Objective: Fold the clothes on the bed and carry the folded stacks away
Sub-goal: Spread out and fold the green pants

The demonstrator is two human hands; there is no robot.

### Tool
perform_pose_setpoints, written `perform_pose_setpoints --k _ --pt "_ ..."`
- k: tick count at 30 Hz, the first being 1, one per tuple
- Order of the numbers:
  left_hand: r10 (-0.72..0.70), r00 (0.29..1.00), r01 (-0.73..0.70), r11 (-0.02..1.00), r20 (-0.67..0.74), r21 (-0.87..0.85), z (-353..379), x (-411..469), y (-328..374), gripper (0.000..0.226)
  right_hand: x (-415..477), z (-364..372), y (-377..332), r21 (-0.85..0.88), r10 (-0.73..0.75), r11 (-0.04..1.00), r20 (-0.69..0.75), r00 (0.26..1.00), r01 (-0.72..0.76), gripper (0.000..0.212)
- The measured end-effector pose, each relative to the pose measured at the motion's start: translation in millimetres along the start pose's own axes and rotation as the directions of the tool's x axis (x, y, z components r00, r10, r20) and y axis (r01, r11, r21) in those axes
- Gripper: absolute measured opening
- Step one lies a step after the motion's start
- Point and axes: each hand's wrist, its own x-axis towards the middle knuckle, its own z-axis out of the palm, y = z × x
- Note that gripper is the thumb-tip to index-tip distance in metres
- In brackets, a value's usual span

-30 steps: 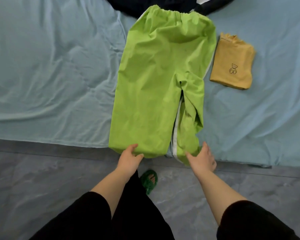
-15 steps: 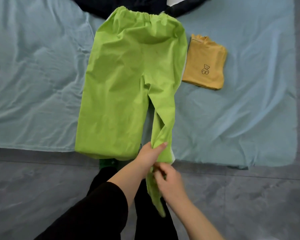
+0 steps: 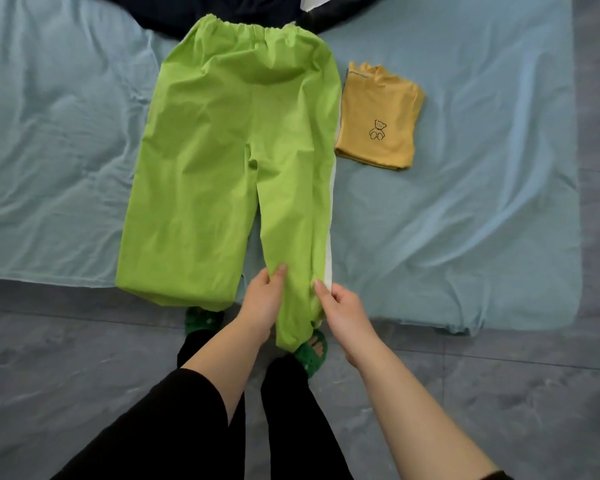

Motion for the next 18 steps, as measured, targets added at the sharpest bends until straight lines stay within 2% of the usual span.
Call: perform_pose_setpoints --k 3,5,6,9,11,12,13,16,18 --pt "0.030 0.987 -0.040 0.998 -0.161 -0.056 -14 5 -2 0.023 -9 -18 6 -0.111 -0.160 0.983 -0.136 0.978 0.146 0.041" --pt "0.050 0.963 -0.063 0.997 -0.263 -0.040 -29 10 -7 0.033 -10 -34 14 -0.166 -0.196 0.974 -0.285 0.938 0.153 0.038" --pt "0.031 0.965 -0.039 0.999 -0.261 -0.022 -34 12 -11 0.035 -9 -39 19 -0.183 -0.177 0.975 -0.313 0.933 0.124 0.039" --pt "-0.126 0.984 0.117 0.990 -0.124 -0.082 -36 14 -21 0.026 0 -44 35 -0.062 0.008 0.998 -0.226 0.974 -0.023 0.034" --pt "-0.185 0.980 0.176 0.978 -0.075 -0.109 -33 14 -23 0.013 2 -42 40 0.008 0.099 0.995 -0.078 0.992 -0.099 0.015" --pt "-0.174 0.982 0.167 0.983 -0.079 -0.080 -33 15 -25 0.011 2 -41 41 -0.015 0.087 0.996 -0.026 0.996 -0.087 0.009" --pt "-0.145 0.985 0.139 0.988 -0.093 -0.061 -34 17 -27 0.013 2 -40 42 -0.065 0.042 0.997 -0.001 0.999 -0.042 0.012" --pt "-0.065 0.987 0.059 0.997 -0.148 -0.047 -40 16 -28 0.027 -7 -29 31 -0.298 -0.148 0.944 0.001 0.989 0.142 0.028" --pt "-0.053 0.985 0.048 0.998 -0.166 -0.038 -44 12 -26 0.032 -18 -17 13 -0.391 -0.234 0.894 0.004 0.972 0.217 0.036"
